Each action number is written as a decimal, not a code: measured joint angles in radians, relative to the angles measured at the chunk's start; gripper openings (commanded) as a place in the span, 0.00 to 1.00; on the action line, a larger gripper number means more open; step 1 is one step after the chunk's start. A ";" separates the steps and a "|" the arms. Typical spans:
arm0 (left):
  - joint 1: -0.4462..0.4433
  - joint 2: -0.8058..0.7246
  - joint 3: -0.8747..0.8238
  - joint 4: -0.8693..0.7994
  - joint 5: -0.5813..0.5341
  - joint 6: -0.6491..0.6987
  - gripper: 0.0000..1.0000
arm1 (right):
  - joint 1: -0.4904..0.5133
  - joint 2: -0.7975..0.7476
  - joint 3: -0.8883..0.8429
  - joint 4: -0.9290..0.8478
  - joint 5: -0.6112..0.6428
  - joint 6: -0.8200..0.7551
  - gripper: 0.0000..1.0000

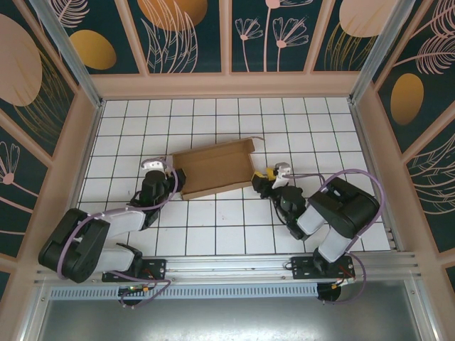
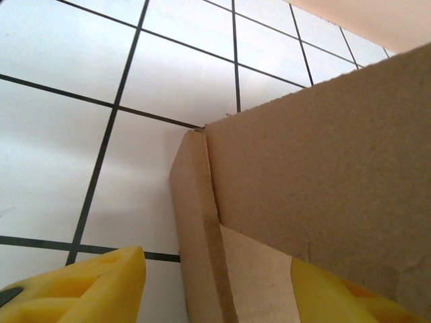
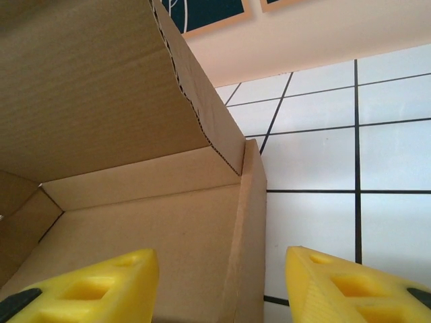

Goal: Fold the paper box

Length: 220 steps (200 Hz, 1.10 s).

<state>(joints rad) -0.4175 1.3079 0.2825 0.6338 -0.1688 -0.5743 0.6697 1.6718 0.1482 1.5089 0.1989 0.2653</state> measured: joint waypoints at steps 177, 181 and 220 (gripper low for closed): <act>0.003 -0.509 0.124 -0.364 -0.131 0.217 0.55 | -0.222 -0.470 0.260 -0.668 -0.282 -0.318 0.47; 0.010 -0.510 0.119 -0.353 -0.112 0.235 0.55 | -0.230 -0.460 0.262 -0.668 -0.328 -0.350 0.47; 0.136 -0.468 0.111 -0.358 0.064 0.349 0.60 | -0.351 -0.317 0.295 -0.629 -0.663 -0.577 0.56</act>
<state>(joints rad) -0.2813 0.8394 0.3939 0.2760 -0.1047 -0.2249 0.3187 1.3552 0.4431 0.8799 -0.4641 -0.3115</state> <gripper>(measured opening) 0.579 0.549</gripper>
